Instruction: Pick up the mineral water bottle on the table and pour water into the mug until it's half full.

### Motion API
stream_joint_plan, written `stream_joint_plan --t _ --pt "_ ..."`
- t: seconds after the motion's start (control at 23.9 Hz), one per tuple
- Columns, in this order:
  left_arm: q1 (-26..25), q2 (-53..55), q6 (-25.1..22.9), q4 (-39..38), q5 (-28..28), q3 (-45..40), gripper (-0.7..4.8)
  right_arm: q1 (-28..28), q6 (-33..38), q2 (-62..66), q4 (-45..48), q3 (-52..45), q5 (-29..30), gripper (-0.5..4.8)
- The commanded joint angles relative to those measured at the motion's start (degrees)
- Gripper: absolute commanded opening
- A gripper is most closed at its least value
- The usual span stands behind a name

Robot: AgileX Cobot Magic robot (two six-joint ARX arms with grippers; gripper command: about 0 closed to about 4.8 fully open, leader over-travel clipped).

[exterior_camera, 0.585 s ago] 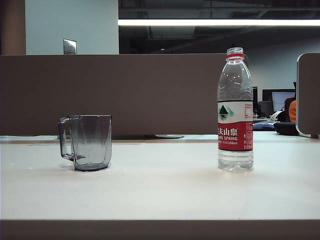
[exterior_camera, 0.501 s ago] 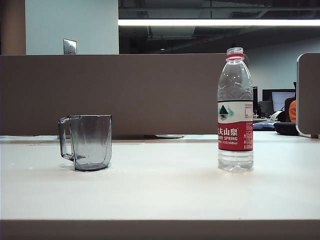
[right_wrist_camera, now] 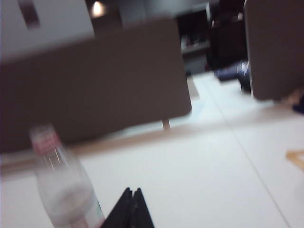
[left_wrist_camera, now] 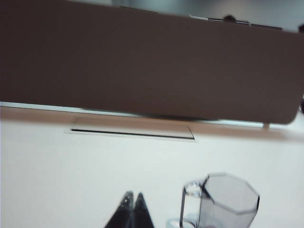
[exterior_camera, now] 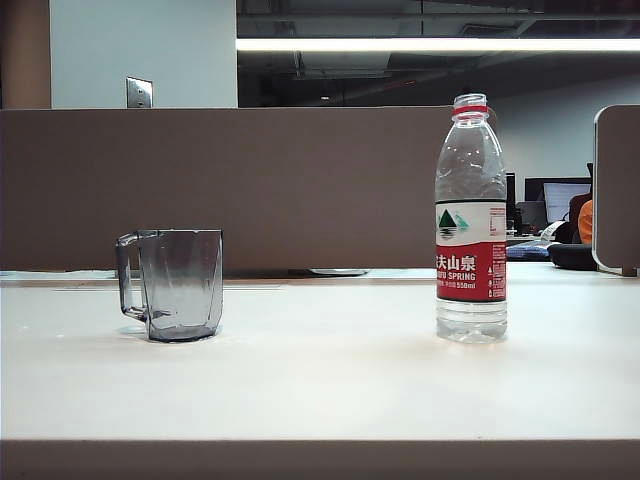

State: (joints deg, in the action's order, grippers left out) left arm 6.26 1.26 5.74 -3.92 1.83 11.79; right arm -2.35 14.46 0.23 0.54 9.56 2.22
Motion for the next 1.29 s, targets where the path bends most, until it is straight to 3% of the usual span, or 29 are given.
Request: stream_joint_plan --t 0.04,0.17,0.29,0.46,0.54,0.75,0.92,1.0,1.04,1.13,1.17,1.29 --pt "-0.04 4.31 0.24 -7.58 -0.44 8.63 -0.05 0.00 3.10 2.38 -3.39 7.63 -1.03 -0.04" --pt "-0.04 13.46 -1.62 -10.54 -5.40 21.03 -0.05 0.02 -0.07 10.71 -10.27 20.20 -0.70 -0.04" --pt "-0.02 22.21 -5.14 -16.70 -6.69 32.61 -0.05 0.07 -1.14 18.40 -12.28 28.79 0.28 -0.04" --pt "0.83 31.08 -6.27 -20.48 -8.07 43.23 -0.05 0.13 -5.77 28.26 -14.73 37.99 7.91 -0.04" --pt "3.21 34.53 -9.79 -23.54 -9.84 46.58 -0.05 1.18 -9.07 30.69 -17.59 40.70 7.78 -0.04" --pt "14.56 45.97 -15.10 -40.83 -9.57 56.83 -0.05 4.57 -12.09 37.73 -29.51 43.10 8.17 -0.04" --pt "22.21 48.85 -16.33 -42.99 -8.15 57.57 -0.05 6.29 -12.09 44.59 -35.04 43.08 8.44 -0.04" --pt "22.95 48.94 -16.28 -41.92 -6.71 57.57 -0.05 6.69 -11.41 47.58 -35.23 43.08 9.18 0.02" --pt "22.93 48.92 -16.26 -41.46 -6.54 57.59 -0.05 6.99 -11.41 48.68 -35.10 43.06 9.88 0.31" --pt "22.93 48.68 -16.22 -39.87 -6.58 57.72 -0.05 7.26 -11.43 51.76 -34.18 43.06 10.16 3.50" --pt "22.93 48.68 -16.24 -39.23 -6.56 57.94 -0.04 7.28 -11.41 53.37 -34.07 43.04 10.19 4.79" --pt "22.93 48.70 -16.24 -36.30 -6.54 58.01 -0.03 7.28 -11.47 56.92 -30.47 41.05 12.02 4.79"
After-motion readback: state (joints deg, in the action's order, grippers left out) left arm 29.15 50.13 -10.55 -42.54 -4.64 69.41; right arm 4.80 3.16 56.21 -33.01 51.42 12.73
